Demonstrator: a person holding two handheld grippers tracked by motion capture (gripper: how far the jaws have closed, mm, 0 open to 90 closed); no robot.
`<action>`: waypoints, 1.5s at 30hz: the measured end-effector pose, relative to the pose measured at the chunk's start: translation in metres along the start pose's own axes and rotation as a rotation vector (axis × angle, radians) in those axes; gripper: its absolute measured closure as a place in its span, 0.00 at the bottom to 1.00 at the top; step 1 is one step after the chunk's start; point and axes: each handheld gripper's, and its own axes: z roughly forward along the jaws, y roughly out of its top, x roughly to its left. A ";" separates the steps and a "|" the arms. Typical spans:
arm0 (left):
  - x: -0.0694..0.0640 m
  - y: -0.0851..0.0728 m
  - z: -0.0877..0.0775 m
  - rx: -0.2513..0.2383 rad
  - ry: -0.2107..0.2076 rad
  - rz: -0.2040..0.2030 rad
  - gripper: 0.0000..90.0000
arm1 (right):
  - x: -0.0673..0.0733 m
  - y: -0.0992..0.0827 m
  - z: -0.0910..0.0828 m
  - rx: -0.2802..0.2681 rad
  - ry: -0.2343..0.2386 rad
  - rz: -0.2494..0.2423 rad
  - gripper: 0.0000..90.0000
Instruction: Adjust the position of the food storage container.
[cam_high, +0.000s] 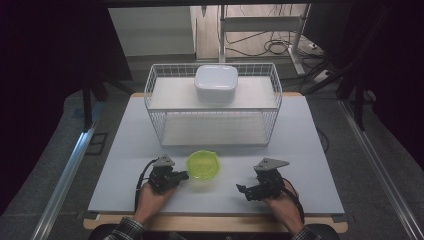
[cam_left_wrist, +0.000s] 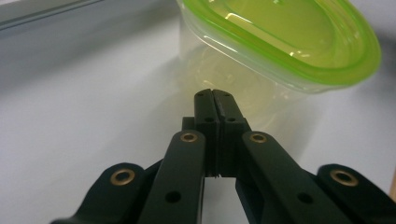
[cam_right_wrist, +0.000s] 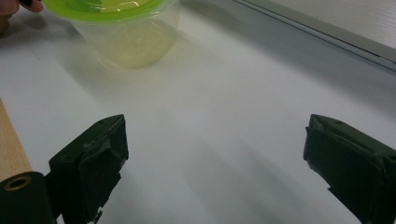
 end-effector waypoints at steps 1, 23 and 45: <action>-0.002 0.000 0.002 0.001 -0.006 0.005 1.00 | 0.000 0.000 0.000 0.001 0.001 0.000 0.08; -0.028 0.001 -0.010 0.009 0.083 0.115 0.64 | 0.000 0.000 0.000 -0.001 0.012 0.009 0.08; -0.036 -0.020 -0.043 -0.011 0.118 0.164 0.06 | 0.000 0.000 -0.001 -0.016 0.032 0.012 0.07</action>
